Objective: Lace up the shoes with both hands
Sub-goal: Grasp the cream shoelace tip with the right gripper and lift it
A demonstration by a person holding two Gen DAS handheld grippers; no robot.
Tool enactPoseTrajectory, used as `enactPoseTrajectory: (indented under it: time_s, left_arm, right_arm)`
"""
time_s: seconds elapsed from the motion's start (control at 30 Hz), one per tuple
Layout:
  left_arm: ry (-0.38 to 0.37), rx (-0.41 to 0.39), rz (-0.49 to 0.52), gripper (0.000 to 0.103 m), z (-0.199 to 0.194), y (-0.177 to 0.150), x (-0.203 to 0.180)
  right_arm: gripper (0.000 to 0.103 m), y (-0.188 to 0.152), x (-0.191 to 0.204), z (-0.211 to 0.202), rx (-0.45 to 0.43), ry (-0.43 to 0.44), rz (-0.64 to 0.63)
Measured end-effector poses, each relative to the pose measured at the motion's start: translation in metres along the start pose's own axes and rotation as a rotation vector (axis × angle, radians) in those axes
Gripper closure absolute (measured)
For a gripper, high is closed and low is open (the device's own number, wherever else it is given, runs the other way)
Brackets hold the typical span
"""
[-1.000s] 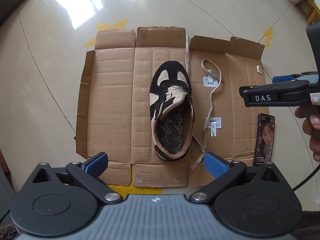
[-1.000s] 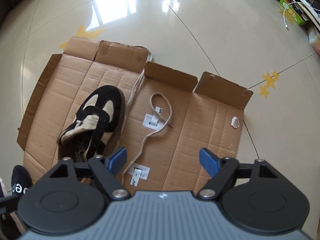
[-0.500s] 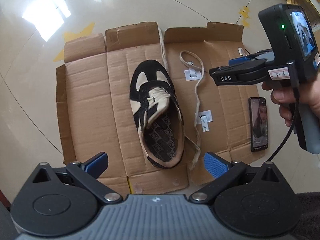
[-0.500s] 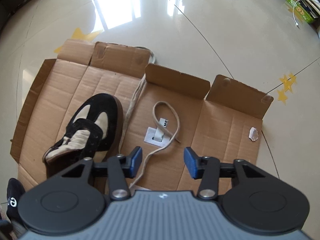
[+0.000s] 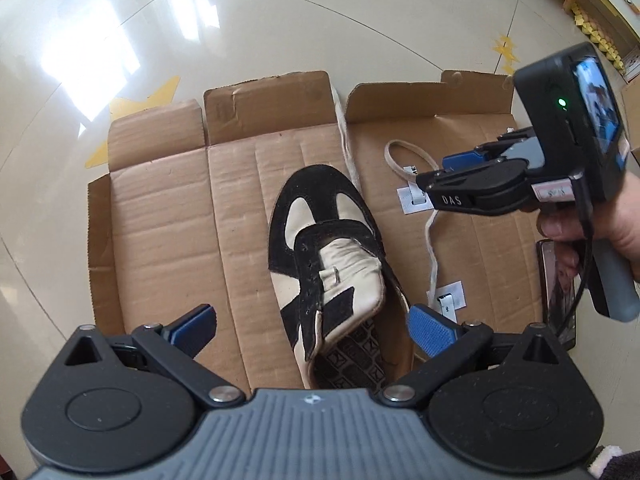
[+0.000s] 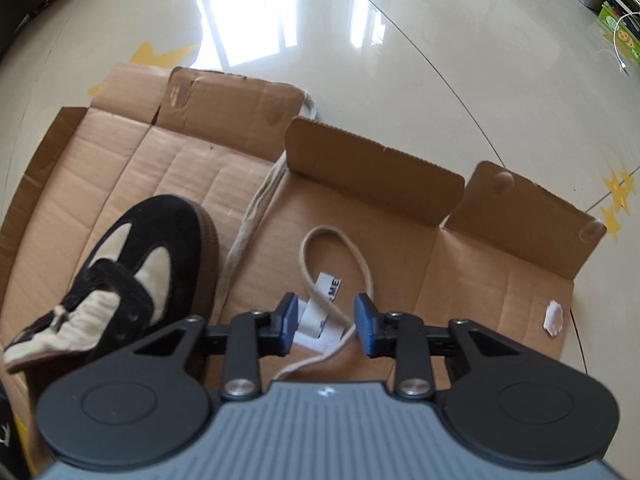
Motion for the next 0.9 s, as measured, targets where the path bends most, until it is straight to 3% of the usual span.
enactPoseTrajectory:
  time_s: [0.13, 0.27, 0.37, 0.43, 0.6, 0.67, 0.7, 0.73, 0.9]
  left_arm:
    - [-0.022, -0.012, -0.024, 0.001, 0.010, 0.001, 0.002]
    - [-0.056, -0.036, -0.050, 0.001, 0.015, 0.005, -0.001]
    - [-0.063, -0.043, -0.050, 0.001, 0.017, 0.005, -0.003]
    - [-0.067, -0.036, -0.052, 0.001, 0.019, 0.003, -0.004]
    - [-0.062, -0.022, -0.050, 0.001, 0.024, -0.001, -0.003]
    - [-0.064, -0.023, -0.049, 0.001, 0.024, -0.002, -0.003]
    - [-0.065, -0.024, -0.050, 0.001, 0.023, -0.002, -0.002]
    - [-0.065, -0.027, -0.052, 0.001, 0.023, -0.001, -0.002]
    - [-0.065, -0.041, -0.067, 0.001, 0.021, 0.003, -0.001]
  right_arm:
    - [0.074, -0.002, -0.001, 0.019, -0.005, 0.008, -0.002]
    - [0.088, -0.016, 0.013, 0.018, -0.006, 0.032, -0.034]
    - [0.102, -0.021, 0.004, 0.015, 0.035, -0.003, -0.058]
    - [0.102, -0.024, -0.003, 0.014, 0.066, -0.035, -0.063]
    - [0.100, -0.009, -0.001, 0.014, 0.061, -0.005, 0.001]
    - [0.089, -0.001, 0.002, 0.014, 0.053, 0.015, 0.032]
    - [0.077, 0.003, 0.003, 0.014, 0.049, 0.025, 0.047]
    - [0.074, 0.007, 0.004, 0.014, 0.045, 0.035, 0.063]
    - [0.074, 0.028, 0.011, 0.015, 0.025, 0.086, 0.140]
Point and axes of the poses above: each gripper's, at about its wrist camera, not at the fingertips, and z roughly the way its jaws point, x to its left, y to its top, the point moved 5 cm from there along z, roughly the way its jaws point, and after that the axes turned 9 degrees about -x, right-handed, at the moved point
